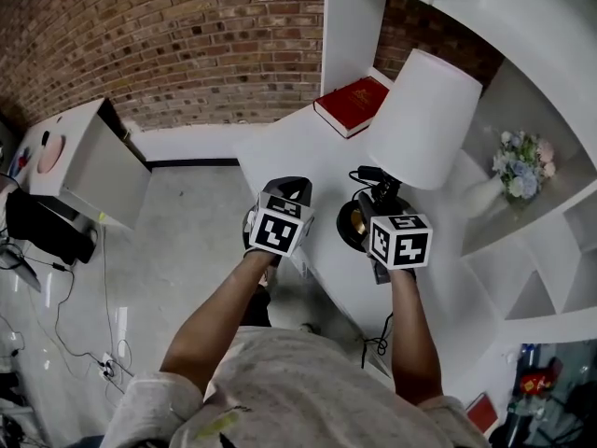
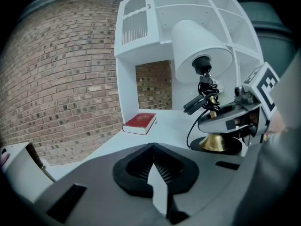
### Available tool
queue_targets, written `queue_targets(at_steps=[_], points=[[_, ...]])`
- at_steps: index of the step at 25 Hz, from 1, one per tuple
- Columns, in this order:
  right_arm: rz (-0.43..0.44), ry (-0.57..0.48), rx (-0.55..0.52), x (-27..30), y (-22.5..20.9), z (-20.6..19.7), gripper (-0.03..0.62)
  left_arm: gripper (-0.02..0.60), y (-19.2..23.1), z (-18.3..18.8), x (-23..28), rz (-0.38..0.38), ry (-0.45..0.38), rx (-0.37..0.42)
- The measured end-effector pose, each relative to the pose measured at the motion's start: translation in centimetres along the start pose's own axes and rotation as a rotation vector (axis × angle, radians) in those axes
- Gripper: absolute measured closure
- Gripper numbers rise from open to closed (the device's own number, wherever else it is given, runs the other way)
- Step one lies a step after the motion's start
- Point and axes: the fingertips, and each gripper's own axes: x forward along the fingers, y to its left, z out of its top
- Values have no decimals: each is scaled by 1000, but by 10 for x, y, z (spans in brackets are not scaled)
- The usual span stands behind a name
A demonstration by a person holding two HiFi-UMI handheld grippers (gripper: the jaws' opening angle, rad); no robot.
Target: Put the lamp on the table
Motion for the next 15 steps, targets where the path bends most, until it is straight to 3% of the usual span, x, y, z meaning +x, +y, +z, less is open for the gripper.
queue_targets(at_steps=[15], points=[[-137,-17,52,64,-22,16,496,591,43,20,66,-134,-21,48]])
